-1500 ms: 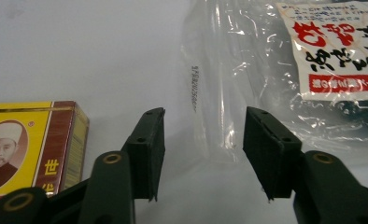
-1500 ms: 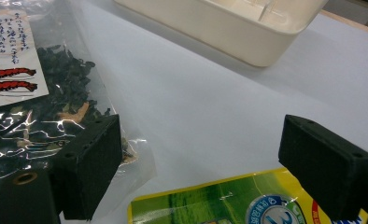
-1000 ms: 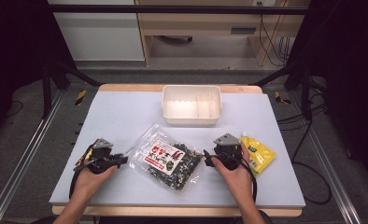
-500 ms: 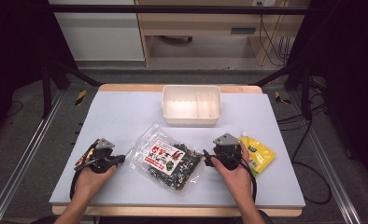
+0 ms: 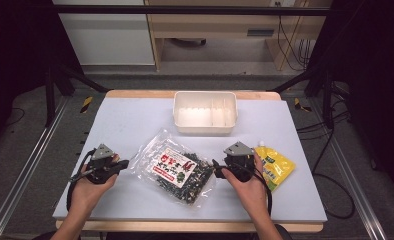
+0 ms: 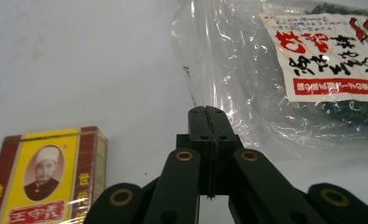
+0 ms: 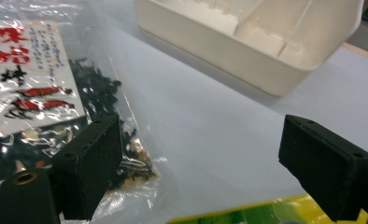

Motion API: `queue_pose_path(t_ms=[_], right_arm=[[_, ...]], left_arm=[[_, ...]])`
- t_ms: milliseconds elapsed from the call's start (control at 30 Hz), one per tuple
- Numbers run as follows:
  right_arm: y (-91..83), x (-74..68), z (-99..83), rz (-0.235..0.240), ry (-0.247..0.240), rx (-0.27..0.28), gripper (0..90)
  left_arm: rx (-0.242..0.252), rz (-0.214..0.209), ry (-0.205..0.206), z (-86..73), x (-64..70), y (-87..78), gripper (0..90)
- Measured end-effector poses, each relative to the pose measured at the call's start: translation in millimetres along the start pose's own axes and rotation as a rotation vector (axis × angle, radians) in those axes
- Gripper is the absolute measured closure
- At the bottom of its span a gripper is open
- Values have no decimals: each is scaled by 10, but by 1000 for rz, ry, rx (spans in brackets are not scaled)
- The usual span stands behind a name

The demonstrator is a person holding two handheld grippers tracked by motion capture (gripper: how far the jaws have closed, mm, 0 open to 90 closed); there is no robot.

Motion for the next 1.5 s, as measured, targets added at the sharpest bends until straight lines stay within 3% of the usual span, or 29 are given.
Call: queue_pose_path(t_ms=[133, 267, 333, 400, 533, 900, 1133, 1233, 1500], right_arm=[[-66, -126, 218, 60, -43, 25, 143], [-97, -149, 354, 89, -79, 37, 143], [-105, -137, 450, 97, -103, 37, 145], [-123, -80, 607, 128, -98, 53, 149], [-150, 3, 760, 146, -111, 59, 149], [-316, 452, 1231, 156, -172, 38, 123], [-393, 497, 1423, 173, -241, 41, 160], [-399, 508, 1474, 208, -261, 42, 173], [-339, 570, 1550, 245, -339, -8, 192]], left_arm=[[21, -8, 13, 113, -27, -63, 899], [35, -20, 38, 304, -41, -106, 899], [43, -25, 49, 425, -37, -115, 899], [53, -35, 65, 549, -26, -126, 900], [74, -53, 103, 794, -12, -177, 899], [97, -68, 243, 1393, 303, -264, 899], [127, -78, 313, 1707, 540, -320, 900], [134, -89, 337, 1807, 625, -334, 899], [128, -98, 376, 1940, 748, -344, 900]])
Point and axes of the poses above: each handheld gripper's, and its own axes: y roughly forward along the jaws, z roughly out of its top, x roughly to its right, the point moved 3 cm from there along y, roughly forward along the jaws, and after that the axes turned 2 degrees about y, right-handed, at the moved point
